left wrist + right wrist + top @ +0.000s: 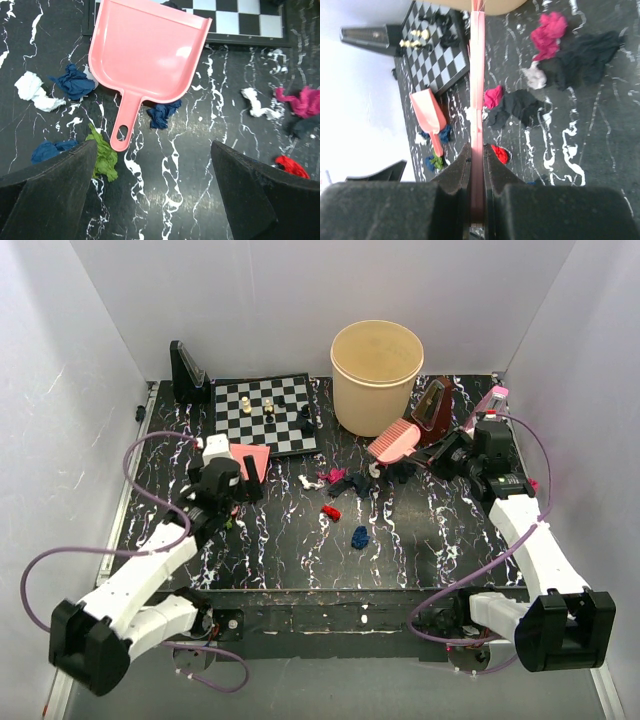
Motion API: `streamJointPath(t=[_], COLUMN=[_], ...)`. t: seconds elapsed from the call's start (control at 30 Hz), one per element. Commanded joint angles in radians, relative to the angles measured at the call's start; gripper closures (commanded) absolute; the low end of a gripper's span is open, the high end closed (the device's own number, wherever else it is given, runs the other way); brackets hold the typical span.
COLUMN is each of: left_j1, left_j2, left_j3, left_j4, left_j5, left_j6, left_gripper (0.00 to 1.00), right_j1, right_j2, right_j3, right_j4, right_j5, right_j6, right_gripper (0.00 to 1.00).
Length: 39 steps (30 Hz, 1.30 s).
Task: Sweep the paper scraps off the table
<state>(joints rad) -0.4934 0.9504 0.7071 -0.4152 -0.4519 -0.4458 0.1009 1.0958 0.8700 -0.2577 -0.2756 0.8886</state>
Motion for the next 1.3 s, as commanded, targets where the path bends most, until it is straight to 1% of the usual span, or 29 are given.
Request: streamJointPath(t=[0.0,0.07,0.1,0.17,0.23,0.37,0.53,0.7,0.83,0.97,1.07,1.2,1.27], left_j1=[0.022,0.048,0.076,0.13,0.162,0.179,0.193,0.231,0.248,0.271,0.295,0.325,0.332], left_j2=[0.132,0.172,0.183,0.2,0.224,0.284,0.359,0.438,0.499,0.505,0.511,0.56,0.568], left_j3=[0.06,0.068,0.066,0.054,0.055,0.069,0.063,0.065,0.078,0.078,0.08,0.106,0.107], left_j4=[0.055,0.076,0.09,0.13,0.138,0.118,0.13,0.139,0.15,0.159,0.167,0.159,0.168], left_j5=[0.009,0.019,0.048,0.155,0.197,0.205,0.228,0.235,0.262,0.278,0.3,0.347,0.363], left_j6=[0.068,0.082,0.084,0.082,0.073,0.075,0.079,0.071,0.067,0.059,0.059,0.052,0.047], left_gripper=[0.03,0.03,0.03,0.05,0.08,0.16,0.16,0.18,0.22,0.24,0.28,0.37,0.4], right_j1=[0.045,0.057,0.062,0.077,0.082,0.083,0.085,0.083,0.083,0.083,0.083,0.083,0.085], right_j2=[-0.019,-0.019,-0.017,-0.02,-0.019,-0.033,-0.047,-0.046,-0.068,-0.07,-0.071,-0.077,-0.08], right_j3=[0.034,0.023,0.02,0.021,0.029,0.035,0.027,0.021,0.0,0.001,-0.002,-0.009,-0.009], right_j4=[0.109,0.146,0.158,0.172,0.172,0.163,0.156,0.15,0.155,0.144,0.14,0.14,0.14], right_j5=[-0.085,-0.112,-0.123,-0.134,-0.142,-0.149,-0.142,-0.159,-0.145,-0.142,-0.142,-0.139,-0.14], right_j6=[-0.024,-0.011,-0.008,-0.007,-0.013,-0.03,-0.048,-0.05,-0.056,-0.065,-0.068,-0.063,-0.063], right_gripper=[0.99,0.99,0.99,0.99,0.99,0.99,0.99,0.99,0.99,0.99,0.99,0.99,0.99])
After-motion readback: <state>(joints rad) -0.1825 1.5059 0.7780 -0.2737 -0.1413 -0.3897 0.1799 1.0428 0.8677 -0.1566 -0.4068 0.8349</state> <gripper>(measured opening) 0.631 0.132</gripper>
